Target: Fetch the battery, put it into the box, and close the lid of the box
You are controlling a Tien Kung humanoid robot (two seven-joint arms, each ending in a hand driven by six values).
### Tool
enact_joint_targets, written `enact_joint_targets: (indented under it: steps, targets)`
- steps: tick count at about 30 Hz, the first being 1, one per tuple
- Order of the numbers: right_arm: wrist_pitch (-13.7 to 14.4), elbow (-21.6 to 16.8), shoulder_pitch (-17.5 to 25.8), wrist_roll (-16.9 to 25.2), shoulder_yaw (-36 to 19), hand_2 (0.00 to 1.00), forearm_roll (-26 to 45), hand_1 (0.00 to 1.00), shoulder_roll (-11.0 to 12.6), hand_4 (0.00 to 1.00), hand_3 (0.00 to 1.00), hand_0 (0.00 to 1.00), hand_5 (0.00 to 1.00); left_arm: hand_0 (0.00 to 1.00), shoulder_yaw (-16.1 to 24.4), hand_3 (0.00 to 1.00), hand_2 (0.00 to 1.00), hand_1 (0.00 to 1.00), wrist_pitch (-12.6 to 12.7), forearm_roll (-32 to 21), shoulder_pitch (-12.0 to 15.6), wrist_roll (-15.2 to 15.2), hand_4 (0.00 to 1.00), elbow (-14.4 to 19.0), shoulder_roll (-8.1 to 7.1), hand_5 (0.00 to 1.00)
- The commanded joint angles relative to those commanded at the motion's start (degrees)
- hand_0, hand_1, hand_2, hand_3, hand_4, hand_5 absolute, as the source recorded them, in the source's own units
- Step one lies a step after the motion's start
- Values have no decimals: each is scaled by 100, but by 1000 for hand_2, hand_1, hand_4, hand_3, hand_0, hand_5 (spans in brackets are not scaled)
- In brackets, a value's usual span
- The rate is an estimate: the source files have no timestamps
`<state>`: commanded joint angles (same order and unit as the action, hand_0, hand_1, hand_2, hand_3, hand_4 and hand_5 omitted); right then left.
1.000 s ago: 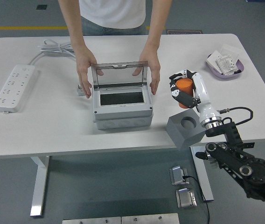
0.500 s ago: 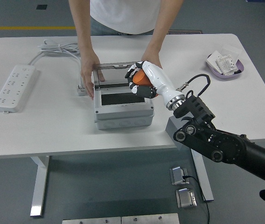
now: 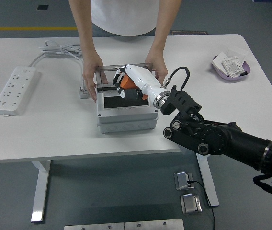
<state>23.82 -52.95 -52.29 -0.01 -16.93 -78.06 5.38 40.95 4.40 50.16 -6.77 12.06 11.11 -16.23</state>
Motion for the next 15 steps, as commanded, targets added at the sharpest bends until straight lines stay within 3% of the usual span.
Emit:
enact_joint_targets:
  steps: [10, 11, 15]
  targets:
    - [-291, 139, 17, 131, -17, 431, 168, 279, -34, 2, 444, 188, 2, 642, 62, 593, 611, 697, -11, 98, -23, 17, 657, 2, -8, 97]
    - [-300, 140, 19, 140, -21, 510, 186, 385, -49, 185, 595, 296, 52, 642, 64, 593, 611, 697, -14, 102, -22, 21, 656, 3, -6, 95]
    - [-276, 153, 35, 177, -3, 510, 261, 385, -103, 185, 595, 296, 52, 642, 71, 593, 611, 697, -20, 122, -27, 27, 656, 3, 4, 95]
